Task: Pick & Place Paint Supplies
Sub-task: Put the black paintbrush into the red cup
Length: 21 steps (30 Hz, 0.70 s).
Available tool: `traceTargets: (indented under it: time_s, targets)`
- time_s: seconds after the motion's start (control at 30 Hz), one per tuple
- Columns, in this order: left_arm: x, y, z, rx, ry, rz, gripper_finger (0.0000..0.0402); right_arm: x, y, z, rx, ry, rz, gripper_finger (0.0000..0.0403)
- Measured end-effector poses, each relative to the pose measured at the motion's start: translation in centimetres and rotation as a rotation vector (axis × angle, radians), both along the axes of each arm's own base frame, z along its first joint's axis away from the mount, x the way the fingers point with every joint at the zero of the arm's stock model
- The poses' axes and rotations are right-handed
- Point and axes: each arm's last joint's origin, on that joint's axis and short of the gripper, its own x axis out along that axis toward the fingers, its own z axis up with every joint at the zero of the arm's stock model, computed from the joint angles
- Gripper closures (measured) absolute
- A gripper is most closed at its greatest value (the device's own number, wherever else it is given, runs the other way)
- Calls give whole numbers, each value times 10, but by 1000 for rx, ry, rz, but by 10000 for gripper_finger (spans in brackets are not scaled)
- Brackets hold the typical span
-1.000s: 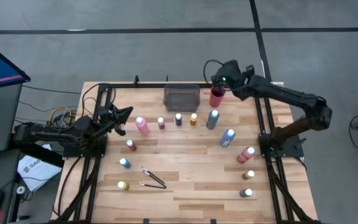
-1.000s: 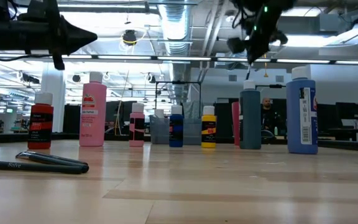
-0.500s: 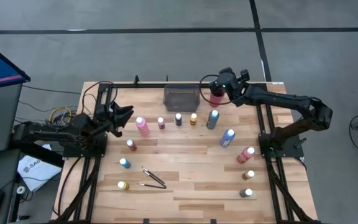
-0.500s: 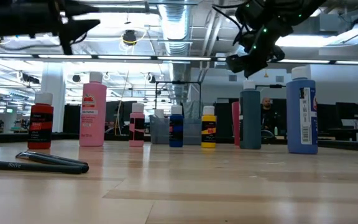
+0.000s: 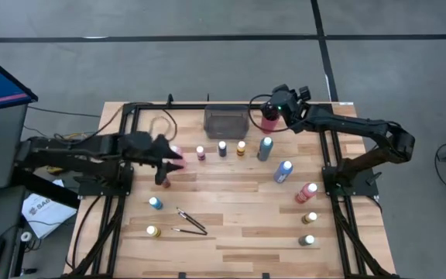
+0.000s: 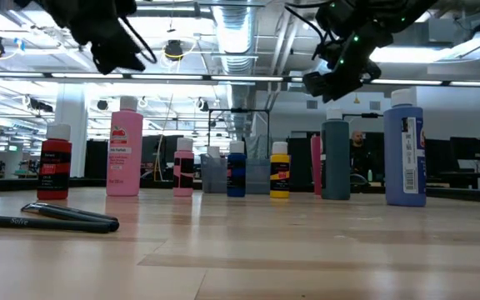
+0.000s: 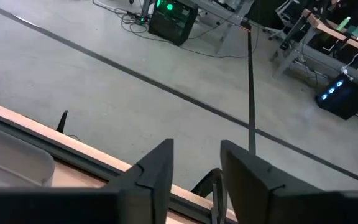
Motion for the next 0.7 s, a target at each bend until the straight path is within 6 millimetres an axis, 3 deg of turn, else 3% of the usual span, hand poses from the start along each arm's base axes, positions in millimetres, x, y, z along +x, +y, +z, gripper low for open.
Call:
traceTargets:
  time_s: [0.13, 0.3, 0.47, 0.7]
  targets:
    - [21, -19, -10, 138, 137, -226, 220, 0, 0, 0, -2, -6, 0, 254]
    - [40, -45, -37, 261, 257, -455, 220, 1, 1, 2, 13, -27, 31, 236]
    - [56, -64, -59, 278, 306, -536, 220, 0, 3, 8, 16, -68, 69, 228]
    - [69, -88, -75, 269, 263, -635, 220, -7, 7, 18, -2, -101, 71, 229]
